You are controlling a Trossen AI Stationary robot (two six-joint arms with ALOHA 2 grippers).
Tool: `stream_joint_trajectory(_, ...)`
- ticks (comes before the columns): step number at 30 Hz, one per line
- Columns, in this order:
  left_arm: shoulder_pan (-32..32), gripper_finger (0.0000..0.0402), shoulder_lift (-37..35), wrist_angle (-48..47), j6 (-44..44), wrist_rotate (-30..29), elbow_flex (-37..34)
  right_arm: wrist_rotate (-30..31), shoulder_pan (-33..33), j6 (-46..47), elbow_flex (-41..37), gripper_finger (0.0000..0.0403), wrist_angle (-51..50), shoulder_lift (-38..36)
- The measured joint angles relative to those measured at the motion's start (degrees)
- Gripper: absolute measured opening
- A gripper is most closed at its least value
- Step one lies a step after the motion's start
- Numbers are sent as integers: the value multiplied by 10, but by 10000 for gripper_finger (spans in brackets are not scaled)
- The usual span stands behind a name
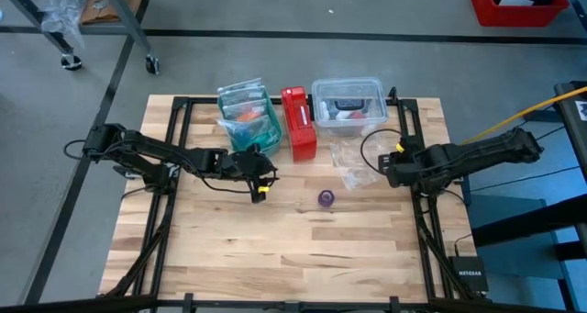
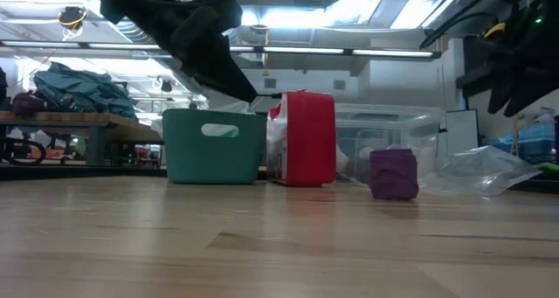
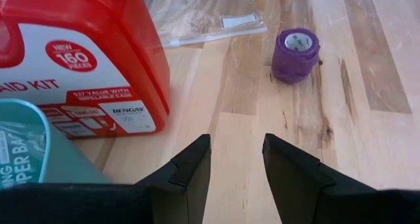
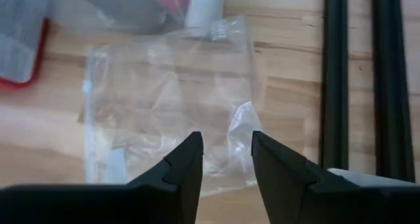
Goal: Roll bandage
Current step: Open the transparent zip bag
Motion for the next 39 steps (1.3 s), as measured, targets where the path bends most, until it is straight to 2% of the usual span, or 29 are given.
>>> stream_joint_trajectory(8,0,130,0,20,4,0,0,2,-50,-39,0,133,48,2)
stream_joint_trajectory(15,5,130,0,19,13,0,0,-84,-145,-132,1,133,114,-4)
stream_joint_trajectory(22,12,130,0,20,11,0,0,-136,-283,-236,1,133,130,-4)
stream_joint_trajectory(28,12,130,0,20,11,0,0,-243,-398,-317,1,133,126,-4)
stream_joint_trajectory(34,12,130,0,20,11,0,0,-257,-469,-368,1,133,130,20)
stream_joint_trajectory(39,12,130,0,20,11,0,0,-328,-518,-427,1,133,136,56)
